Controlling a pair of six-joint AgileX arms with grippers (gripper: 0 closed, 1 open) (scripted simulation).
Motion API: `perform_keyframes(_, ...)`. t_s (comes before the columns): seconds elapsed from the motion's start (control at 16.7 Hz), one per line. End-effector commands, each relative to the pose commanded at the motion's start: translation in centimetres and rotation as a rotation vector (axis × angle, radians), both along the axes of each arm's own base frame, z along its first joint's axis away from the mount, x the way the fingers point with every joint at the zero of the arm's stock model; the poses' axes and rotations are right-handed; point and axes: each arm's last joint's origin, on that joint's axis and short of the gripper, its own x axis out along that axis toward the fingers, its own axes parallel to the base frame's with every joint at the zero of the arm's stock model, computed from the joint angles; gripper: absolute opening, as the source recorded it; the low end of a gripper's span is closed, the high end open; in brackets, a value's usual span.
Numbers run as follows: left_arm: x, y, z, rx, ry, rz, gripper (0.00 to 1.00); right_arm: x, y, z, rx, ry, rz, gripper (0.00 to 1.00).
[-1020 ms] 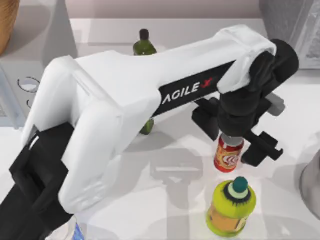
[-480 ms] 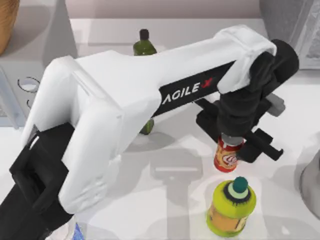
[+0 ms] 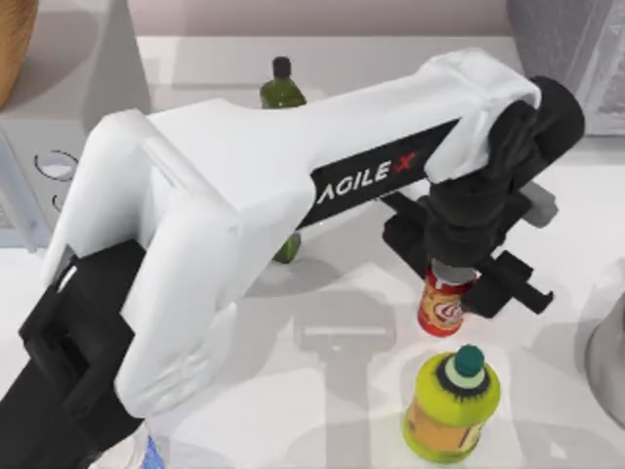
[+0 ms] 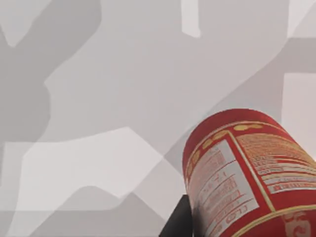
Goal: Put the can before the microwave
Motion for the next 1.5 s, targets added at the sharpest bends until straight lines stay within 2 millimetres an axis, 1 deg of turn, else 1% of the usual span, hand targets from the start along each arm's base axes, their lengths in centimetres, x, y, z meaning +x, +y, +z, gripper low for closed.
perform_keyframes(0.12, 0.1, 0.0, 0.8, 0.001, 0.002, 0.003, 0.0, 0.0, 0.0, 0.0, 0.0, 0.0, 0.0, 1.0)
perform_keyframes(0.36, 0.0, 0.0, 3.7, -0.001, 0.0, 0.001, 0.0, 0.0, 0.0, 0.0, 0.0, 0.0, 0.0, 1.0)
perform_keyframes(0.66, 0.1, 0.0, 3.9, 0.0, 0.0, 0.001, 0.0, 0.0, 0.0, 0.0, 0.0, 0.0, 0.0, 1.0)
perform_keyframes(0.78, 0.2, 0.9, 4.6, 0.002, 0.003, 0.007, 0.0, 0.0, 0.0, 0.0, 0.0, 0.0, 0.0, 1.0)
perform_keyframes(0.84, 0.4, 1.8, 5.3, 0.003, 0.005, 0.013, 0.0, 0.0, 0.0, 0.0, 0.0, 0.0, 0.0, 1.0)
perform_keyframes(0.96, 0.9, 4.5, 7.2, 0.008, 0.013, 0.035, 0.0, 0.0, 0.0, 0.0, 0.0, 0.0, 0.0, 1.0)
perform_keyframes(1.08, 1.4, 8.4, 9.2, 0.017, 0.024, 0.067, 0.0, 0.0, 0.0, 0.0, 0.0, 0.0, 0.0, 1.0)
perform_keyframes(1.2, 1.7, 13.2, 11.0, 0.031, 0.041, 0.11, 0.0, 0.0, 0.0, 0.0, 0.0, 0.0, 0.0, 1.0)
perform_keyframes(1.32, 1.6, 18.6, 12.2, 0.047, 0.064, 0.162, 0.0, 0.0, 0.0, 0.0, 0.0, 0.0, 0.0, 1.0)
perform_keyframes(1.5, 0.3, 27.0, 12.8, 0.065, 0.102, 0.252, 0.0, 0.0, 0.0, 0.0, 0.0, 0.0, 0.0, 1.0)
